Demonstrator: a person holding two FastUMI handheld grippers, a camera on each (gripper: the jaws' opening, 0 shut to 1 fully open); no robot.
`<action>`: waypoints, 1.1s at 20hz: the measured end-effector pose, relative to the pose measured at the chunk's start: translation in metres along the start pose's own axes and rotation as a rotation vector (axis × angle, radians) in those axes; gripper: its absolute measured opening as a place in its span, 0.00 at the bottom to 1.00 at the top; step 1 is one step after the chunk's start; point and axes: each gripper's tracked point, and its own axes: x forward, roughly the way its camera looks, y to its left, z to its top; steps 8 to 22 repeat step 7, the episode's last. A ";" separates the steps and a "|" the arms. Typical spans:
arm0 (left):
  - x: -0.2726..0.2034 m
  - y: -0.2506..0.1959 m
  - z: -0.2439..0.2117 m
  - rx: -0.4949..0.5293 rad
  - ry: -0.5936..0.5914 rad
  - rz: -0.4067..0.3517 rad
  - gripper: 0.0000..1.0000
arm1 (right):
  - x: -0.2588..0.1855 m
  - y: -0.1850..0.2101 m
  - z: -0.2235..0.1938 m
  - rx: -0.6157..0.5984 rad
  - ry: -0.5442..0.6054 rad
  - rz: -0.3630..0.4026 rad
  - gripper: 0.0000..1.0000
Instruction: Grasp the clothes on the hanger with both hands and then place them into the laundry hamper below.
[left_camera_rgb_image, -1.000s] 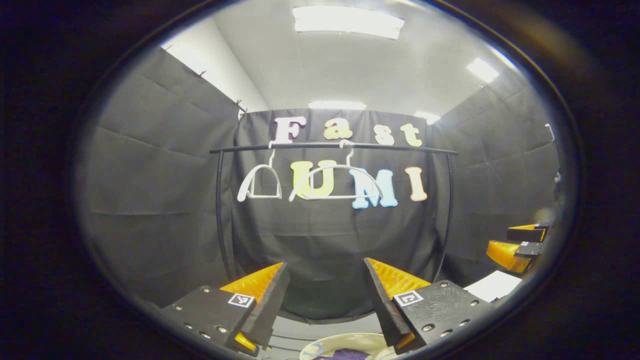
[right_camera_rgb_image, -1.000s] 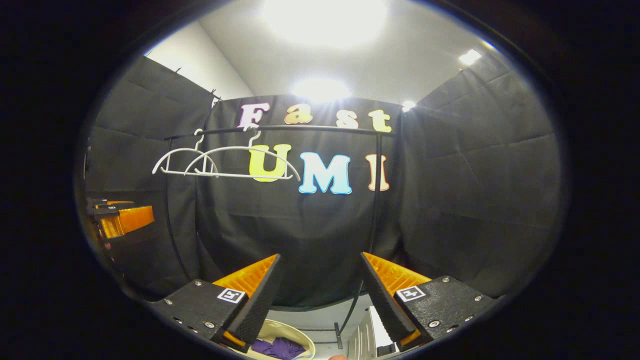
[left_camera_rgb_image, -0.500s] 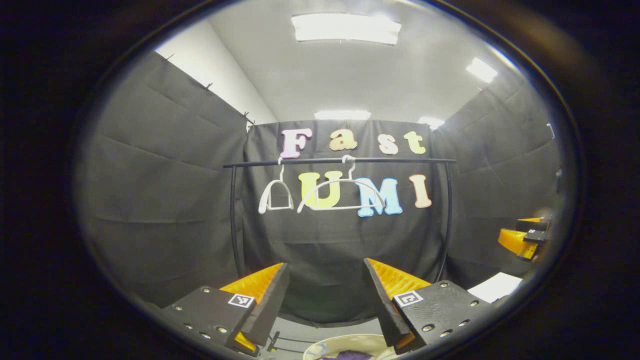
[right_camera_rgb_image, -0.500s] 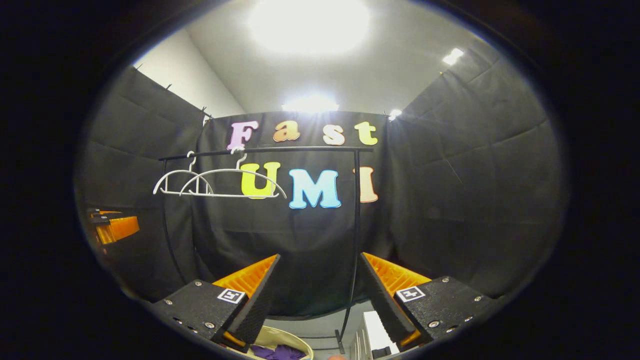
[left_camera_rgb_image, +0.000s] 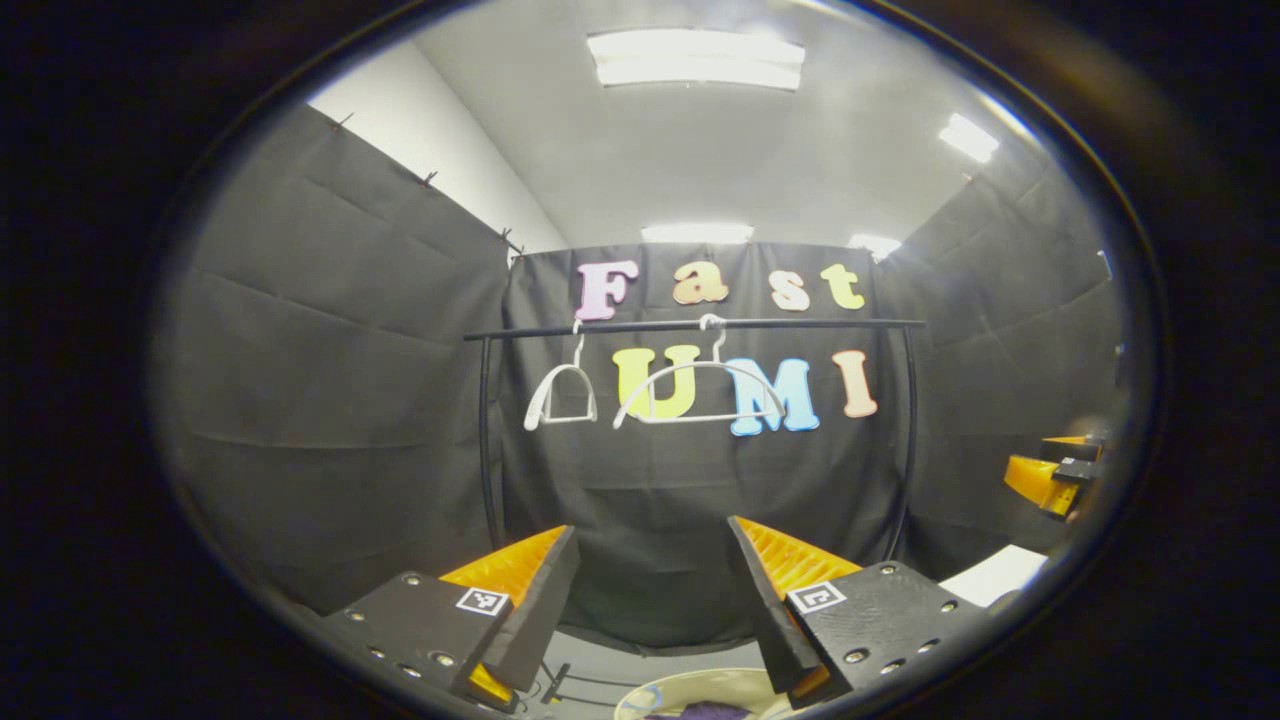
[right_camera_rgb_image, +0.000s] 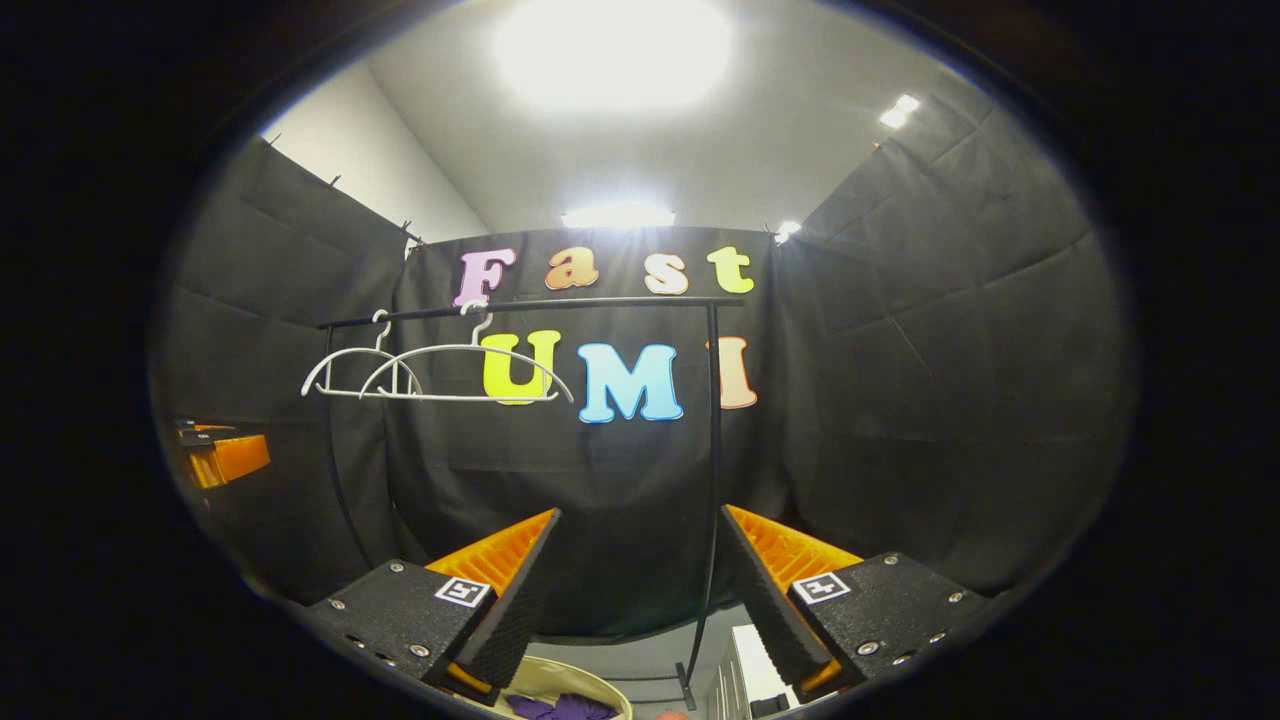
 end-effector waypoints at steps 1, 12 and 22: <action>0.001 0.000 0.000 0.002 -0.001 0.002 0.83 | 0.001 0.000 0.000 0.000 -0.004 0.000 0.94; 0.003 -0.002 0.003 0.018 -0.013 -0.004 0.91 | 0.004 -0.001 -0.001 0.002 -0.001 -0.013 0.94; 0.003 -0.002 0.003 0.018 -0.013 -0.004 0.91 | 0.004 -0.001 -0.001 0.002 -0.001 -0.013 0.94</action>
